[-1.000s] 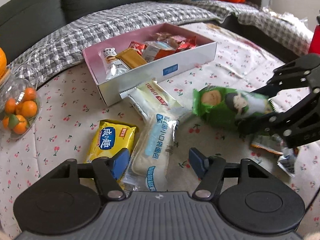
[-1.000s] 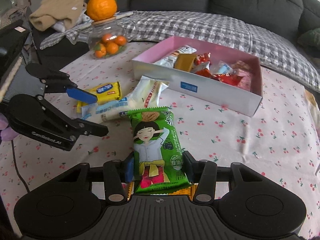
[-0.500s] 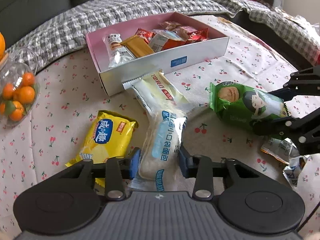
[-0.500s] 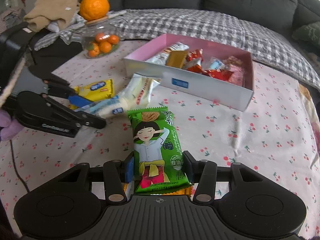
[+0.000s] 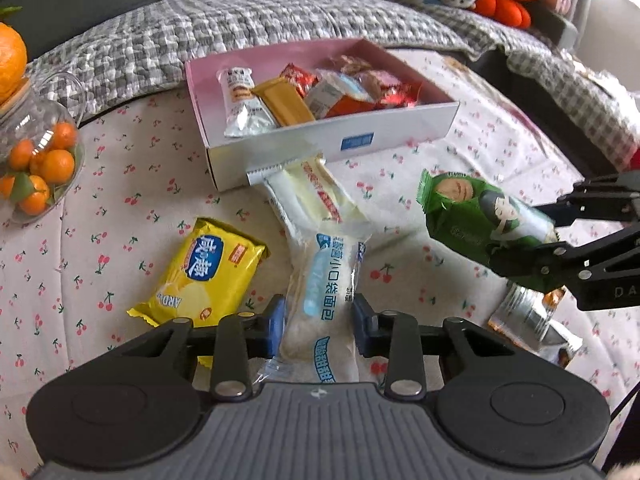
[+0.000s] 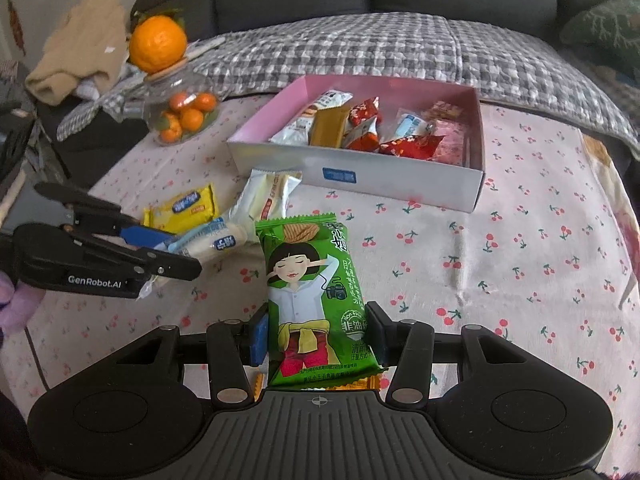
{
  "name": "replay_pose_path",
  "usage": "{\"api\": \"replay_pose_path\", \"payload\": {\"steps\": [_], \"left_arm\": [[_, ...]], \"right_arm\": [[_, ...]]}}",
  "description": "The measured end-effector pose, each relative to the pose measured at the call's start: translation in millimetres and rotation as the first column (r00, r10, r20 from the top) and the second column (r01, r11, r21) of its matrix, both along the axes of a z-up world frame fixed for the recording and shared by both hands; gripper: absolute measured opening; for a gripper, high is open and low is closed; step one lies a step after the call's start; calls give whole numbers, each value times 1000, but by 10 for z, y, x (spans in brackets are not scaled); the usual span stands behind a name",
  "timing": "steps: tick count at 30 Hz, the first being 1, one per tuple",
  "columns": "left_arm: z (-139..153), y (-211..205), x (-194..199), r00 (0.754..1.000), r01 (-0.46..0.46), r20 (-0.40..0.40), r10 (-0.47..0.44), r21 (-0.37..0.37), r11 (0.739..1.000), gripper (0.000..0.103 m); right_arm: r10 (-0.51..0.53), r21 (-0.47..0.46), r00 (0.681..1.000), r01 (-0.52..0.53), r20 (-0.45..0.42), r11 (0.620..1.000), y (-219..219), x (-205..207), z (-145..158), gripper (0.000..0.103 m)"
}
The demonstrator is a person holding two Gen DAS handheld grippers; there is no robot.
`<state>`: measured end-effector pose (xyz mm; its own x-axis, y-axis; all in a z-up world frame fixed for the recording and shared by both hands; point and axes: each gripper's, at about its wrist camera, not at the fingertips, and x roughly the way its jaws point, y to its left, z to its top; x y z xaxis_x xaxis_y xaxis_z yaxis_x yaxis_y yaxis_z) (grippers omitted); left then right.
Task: Organize snacks
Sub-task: 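Grasp the white milk bar with the left tool while the right tool grasps the green cartoon pack, then carry both packs into the pink box and open both tools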
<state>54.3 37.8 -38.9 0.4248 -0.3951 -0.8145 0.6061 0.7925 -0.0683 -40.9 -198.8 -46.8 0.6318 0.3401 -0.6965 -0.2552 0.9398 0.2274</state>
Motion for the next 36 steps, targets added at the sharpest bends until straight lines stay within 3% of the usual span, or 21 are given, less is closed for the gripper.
{"api": "replay_pose_path", "payload": {"steps": [7, 18, 30, 36], "left_arm": [[116, 35, 39, 999, -53, -19, 51, -78, 996, 30], [424, 19, 162, 988, -147, 25, 152, -146, 978, 30], [479, -425, 761, 979, -192, 39, 198, -119, 974, 30], [461, -639, 1139, 970, -228, 63, 234, -96, 969, 30]], "right_arm": [[-47, 85, 999, 45, 18, 995, -127, 51, 181, 47], [-132, 170, 991, 124, 35, 978, -311, 310, 401, 47], [-266, 314, 963, 265, -42, 912, -566, 883, 399, 47], [-285, 303, 958, 281, -34, 911, -619, 1273, 443, 48]]}}
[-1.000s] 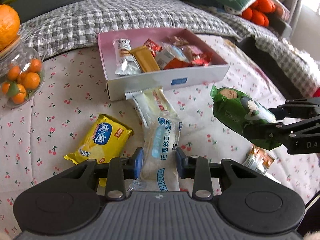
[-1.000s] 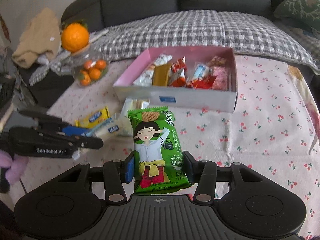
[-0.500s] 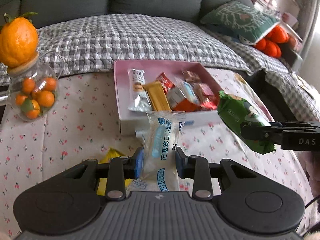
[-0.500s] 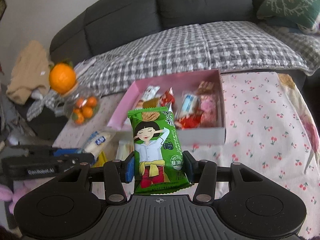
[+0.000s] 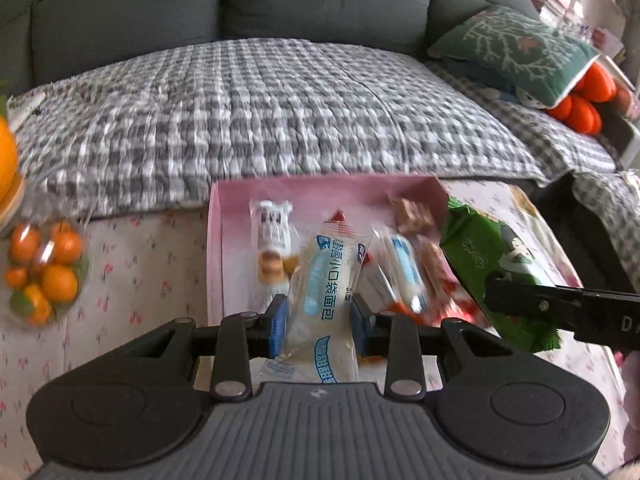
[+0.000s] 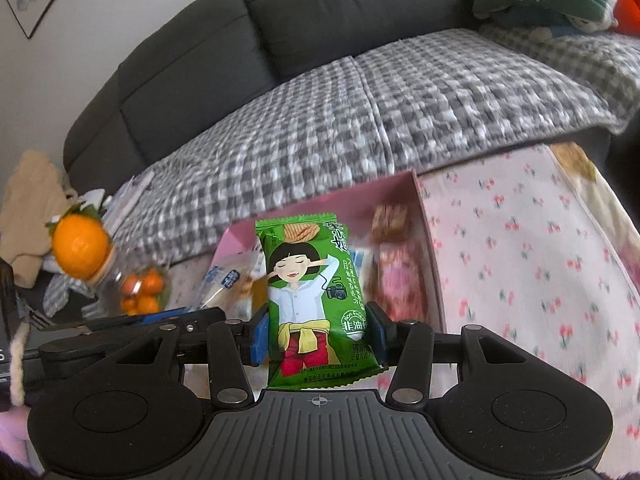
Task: Organize snacks
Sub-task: 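Carry both packs into the pink box and open both tools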
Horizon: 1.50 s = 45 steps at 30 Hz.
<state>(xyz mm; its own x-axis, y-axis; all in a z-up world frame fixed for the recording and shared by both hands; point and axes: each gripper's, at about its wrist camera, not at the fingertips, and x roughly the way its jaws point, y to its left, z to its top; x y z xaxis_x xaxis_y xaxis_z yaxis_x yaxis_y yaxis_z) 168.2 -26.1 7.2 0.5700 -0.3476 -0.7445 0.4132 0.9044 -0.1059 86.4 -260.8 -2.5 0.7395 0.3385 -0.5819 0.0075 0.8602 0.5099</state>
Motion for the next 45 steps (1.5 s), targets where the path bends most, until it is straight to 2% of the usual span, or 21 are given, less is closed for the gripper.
{"api": "replay_pose_path", "payload": {"steps": [4, 6, 12, 19, 22, 23, 24, 28, 36, 45], "left_arm": [[-58, -119, 201, 1000, -19, 9, 19, 54, 998, 30], [-81, -147, 292, 999, -32, 3, 32, 55, 998, 30], [-181, -297, 514, 999, -49, -1, 49, 75, 996, 30], [-304, -429, 648, 998, -59, 17, 58, 67, 996, 31], [-302, -430, 628, 995, -79, 63, 75, 65, 995, 42], [-298, -429, 616, 994, -87, 76, 82, 68, 994, 52], [-291, -420, 598, 993, -91, 88, 84, 69, 993, 57], [-230, -370, 521, 992, -84, 95, 77, 72, 994, 60], [-54, -228, 239, 994, -63, 90, 57, 68, 996, 70], [17, -50, -116, 996, -63, 60, 60, 41, 997, 78]], "right_arm": [[-9, -24, 999, 8, -39, 1000, -4, 295, -153, 48], [-14, -30, 999, 13, -49, 999, -7, 396, -230, 48], [-29, 15, 999, 29, -21, 999, -80, 596, -342, 48], [-40, 33, 999, 39, 14, 999, -148, 639, -407, 49], [-37, 15, 999, 37, 33, 999, -144, 608, -375, 52], [-37, 7, 999, 37, 35, 999, -143, 601, -356, 52], [-37, 2, 998, 37, 41, 999, -147, 588, -335, 55], [-42, 2, 997, 42, 59, 999, -172, 493, -226, 64], [-28, -64, 997, 33, 71, 997, -123, 248, -3, 74], [-14, -96, 997, 22, 81, 995, -82, -172, 199, 78]]}}
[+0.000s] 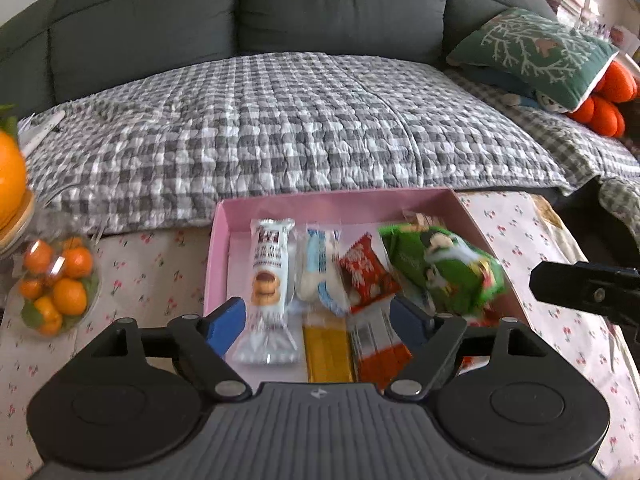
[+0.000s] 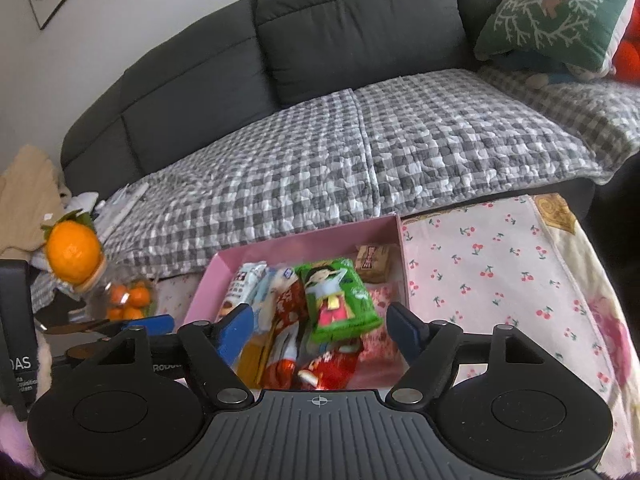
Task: Organize snacks
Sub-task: 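Carry both packs into the pink box and open both tools, then withdraw both tools from the box, then grasp the small silver cartoon pack with the left tool while the right tool grasps the orange pack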
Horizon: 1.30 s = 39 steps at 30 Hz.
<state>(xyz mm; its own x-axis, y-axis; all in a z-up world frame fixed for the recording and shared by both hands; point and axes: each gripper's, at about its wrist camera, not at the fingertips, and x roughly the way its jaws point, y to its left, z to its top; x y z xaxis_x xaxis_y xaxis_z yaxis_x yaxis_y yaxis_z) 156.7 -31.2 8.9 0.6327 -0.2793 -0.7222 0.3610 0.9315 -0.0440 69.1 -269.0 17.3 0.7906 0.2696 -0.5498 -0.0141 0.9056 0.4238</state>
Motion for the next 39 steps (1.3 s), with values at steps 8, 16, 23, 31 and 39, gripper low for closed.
{"api": "replay_pose_path", "payload": {"steps": [8, 16, 23, 31, 39], "left_arm": [[67, 132, -297, 1000, 2, -8, -2, -28, 1000, 85], [78, 224, -627, 1000, 13, -4, -13, -19, 1000, 92], [-11, 299, -857, 1000, 14, -23, -15, -43, 999, 102], [-212, 321, -1035, 998, 46, -29, -47, -10, 999, 102], [-274, 238, -1291, 988, 150, -41, -150, -15, 989, 102]], "right_arm": [[29, -49, 1000, -28, 10, 998, 105, -373, 129, 81], [59, -64, 998, -59, -8, 996, 212, -659, 155, 87], [69, -64, 997, -71, -34, 995, 259, -815, 89, 89], [87, -92, 994, -93, -65, 991, 262, -885, -80, 91], [136, -92, 989, -141, -55, 986, 141, -1009, -109, 91]]}}
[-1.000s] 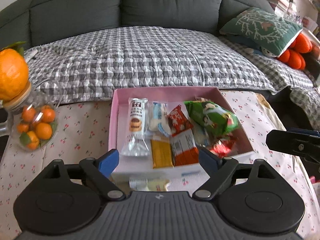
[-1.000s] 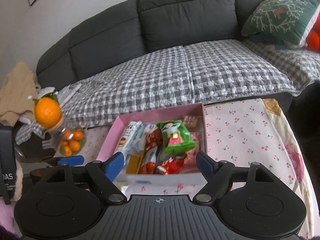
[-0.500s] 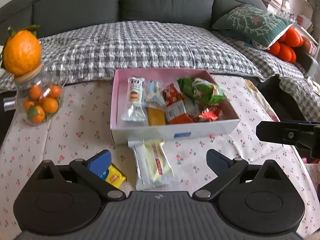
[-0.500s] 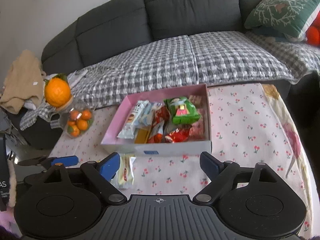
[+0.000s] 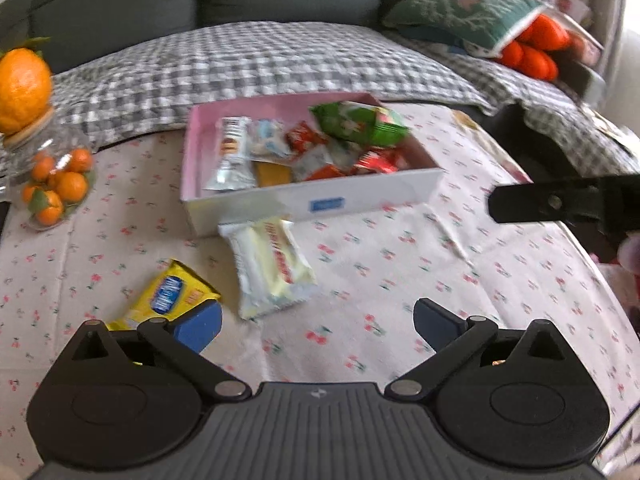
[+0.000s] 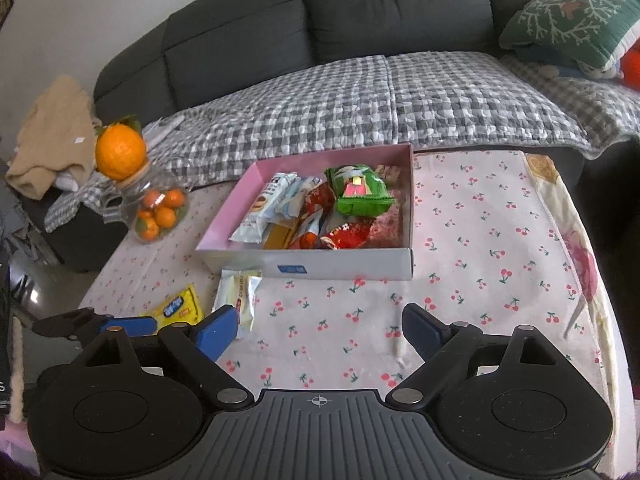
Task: Organize snacks
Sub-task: 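Grasp the small silver cartoon pack with the left tool while the right tool grasps the orange pack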
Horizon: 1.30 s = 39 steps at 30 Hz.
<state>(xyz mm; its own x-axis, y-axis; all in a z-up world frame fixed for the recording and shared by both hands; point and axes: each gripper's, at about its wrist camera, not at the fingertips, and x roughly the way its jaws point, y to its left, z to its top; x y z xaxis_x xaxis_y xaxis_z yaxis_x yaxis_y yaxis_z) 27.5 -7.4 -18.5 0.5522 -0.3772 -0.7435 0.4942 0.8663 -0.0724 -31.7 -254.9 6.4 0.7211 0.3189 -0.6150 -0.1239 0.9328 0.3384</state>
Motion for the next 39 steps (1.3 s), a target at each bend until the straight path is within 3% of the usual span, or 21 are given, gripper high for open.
{"api": "replay_pose_path", "payload": {"steps": [5, 9, 13, 20, 26, 33, 36, 39], "left_arm": [[-66, -146, -177, 993, 116, 12, -117, 40, 992, 101], [-128, -146, -221, 988, 152, 13, -153, 65, 986, 100], [-168, -45, -223, 988, 154, -11, -153, 37, 987, 100], [-234, 61, -333, 978, 203, -39, -204, -33, 979, 94], [-339, -4, -569, 922, 375, -62, -381, -94, 922, 73], [-400, -151, -730, 858, 497, -83, -507, -112, 860, 47], [-420, -224, -768, 842, 526, -83, -533, -93, 845, 44], [-436, -257, -809, 841, 534, -65, -537, -61, 843, 37]], "right_arm": [[43, 4, 999, -43, -23, 999, -62, -104, -95, 91], [85, -28, 995, -86, -43, 996, -86, -223, -217, 91], [119, -69, 991, -123, -60, 990, -102, -375, -353, 91], [140, -63, 988, -144, -58, 988, -167, -598, -540, 91], [131, -58, 990, -134, -51, 989, -260, -704, -650, 91], [151, -53, 988, -152, -26, 987, -248, -740, -716, 91], [151, -61, 988, -152, -35, 986, -227, -699, -763, 91], [152, -81, 987, -155, -44, 985, -198, -665, -812, 91]]}}
